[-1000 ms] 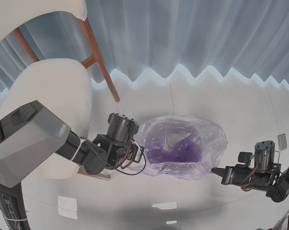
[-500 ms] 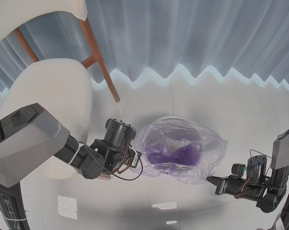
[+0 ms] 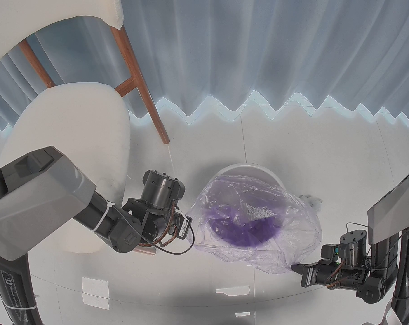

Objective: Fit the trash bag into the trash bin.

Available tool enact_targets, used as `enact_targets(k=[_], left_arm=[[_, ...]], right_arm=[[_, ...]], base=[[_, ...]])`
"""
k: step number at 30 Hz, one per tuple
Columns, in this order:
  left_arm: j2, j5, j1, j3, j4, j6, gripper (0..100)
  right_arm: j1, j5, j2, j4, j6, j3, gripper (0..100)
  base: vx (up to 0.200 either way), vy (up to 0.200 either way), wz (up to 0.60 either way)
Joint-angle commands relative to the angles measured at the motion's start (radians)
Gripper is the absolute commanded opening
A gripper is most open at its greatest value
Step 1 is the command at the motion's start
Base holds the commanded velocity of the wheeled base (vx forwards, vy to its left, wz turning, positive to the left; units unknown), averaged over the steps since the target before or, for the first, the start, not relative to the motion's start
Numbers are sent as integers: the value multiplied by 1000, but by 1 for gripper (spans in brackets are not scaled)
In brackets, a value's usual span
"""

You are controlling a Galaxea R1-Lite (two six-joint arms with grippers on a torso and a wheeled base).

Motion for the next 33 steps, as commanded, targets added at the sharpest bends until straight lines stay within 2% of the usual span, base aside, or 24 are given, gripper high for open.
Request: enact_targets(k=[1,10,18,22,24,27,28,31,33], left_arm=[[6,2,5,1,0,0,0],[-14,-2,-4,-5,-45,5,0],[-235,-7,-12,114,-60,-14,0],[-354,-10,-57,206,-45,-17,0],[-391,-25,-73,240,-22,-35,0],[-417,-87,-87,265,31,-133,0],[-416,-99,-99,262,63,-221,100],[-408,-108,-113,260,90,-359,100],[-388,-128,-142,268,93,-491,100]], right_arm=[[7,1,35,-16,-14,17,0],[51,0,59,-16,-37,-23,0],[43,1,61,-16,-37,-29,0],[43,1,65,-16,-37,-28,0],[43,1,65,-16,-37,-28,0],[43,1,67,-16,-37,-26,0],[43,1,67,-16,-35,-23,0],[43,1,65,-16,-35,-20,0],[43,1,62,-16,-35,-20,0]], base=[[0,0,0],[0,0,0],[0,0,0],[0,0,0],[0,0,0],[0,0,0],[0,0,0],[0,0,0],[0,0,0]])
